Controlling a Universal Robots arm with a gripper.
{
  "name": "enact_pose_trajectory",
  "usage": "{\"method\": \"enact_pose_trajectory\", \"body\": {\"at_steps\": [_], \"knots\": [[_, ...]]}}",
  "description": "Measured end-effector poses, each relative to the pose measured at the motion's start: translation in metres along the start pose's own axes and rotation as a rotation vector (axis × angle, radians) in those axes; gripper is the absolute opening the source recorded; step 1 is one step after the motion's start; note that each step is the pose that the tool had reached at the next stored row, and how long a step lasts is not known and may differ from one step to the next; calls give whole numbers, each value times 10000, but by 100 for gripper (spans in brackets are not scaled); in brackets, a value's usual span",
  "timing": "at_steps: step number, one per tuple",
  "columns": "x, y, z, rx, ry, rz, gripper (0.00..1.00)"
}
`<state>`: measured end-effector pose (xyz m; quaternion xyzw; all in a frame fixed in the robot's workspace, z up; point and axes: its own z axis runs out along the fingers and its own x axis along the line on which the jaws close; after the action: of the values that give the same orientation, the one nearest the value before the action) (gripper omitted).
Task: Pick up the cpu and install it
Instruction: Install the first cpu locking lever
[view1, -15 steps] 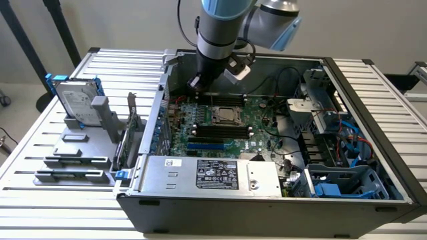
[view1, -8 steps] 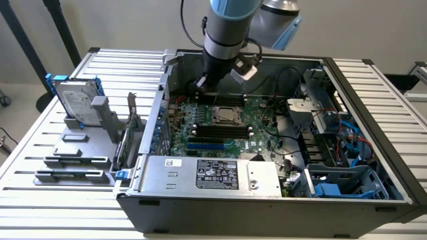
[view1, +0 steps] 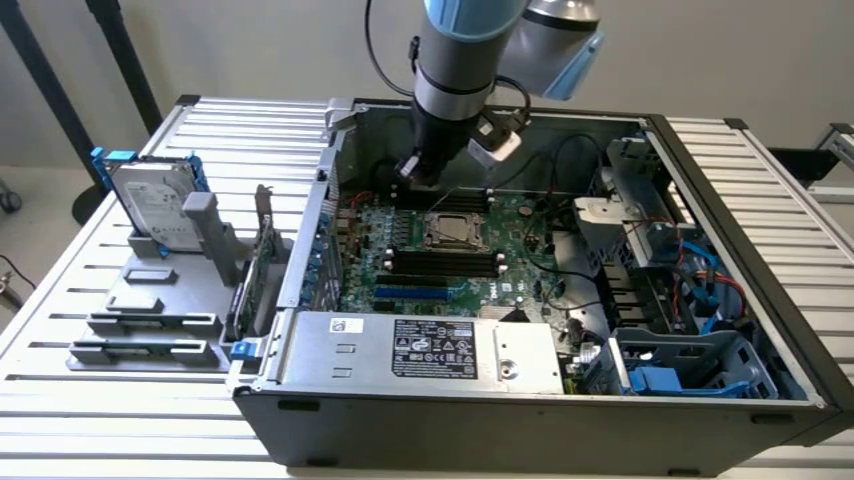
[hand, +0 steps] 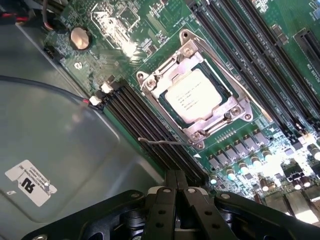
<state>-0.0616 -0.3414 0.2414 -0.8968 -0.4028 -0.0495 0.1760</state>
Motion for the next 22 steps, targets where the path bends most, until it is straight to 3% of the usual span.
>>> {"method": "enact_pose_trajectory", "body": {"at_steps": [3, 6, 17, 22], "knots": [[-2, 4, 12, -236, 19, -16, 11], [-7, 10, 35, -374, 45, -45, 11], [-19, 28, 197, -642, 104, -129, 11], [-34, 1, 296, -711, 59, -135, 11]]}}
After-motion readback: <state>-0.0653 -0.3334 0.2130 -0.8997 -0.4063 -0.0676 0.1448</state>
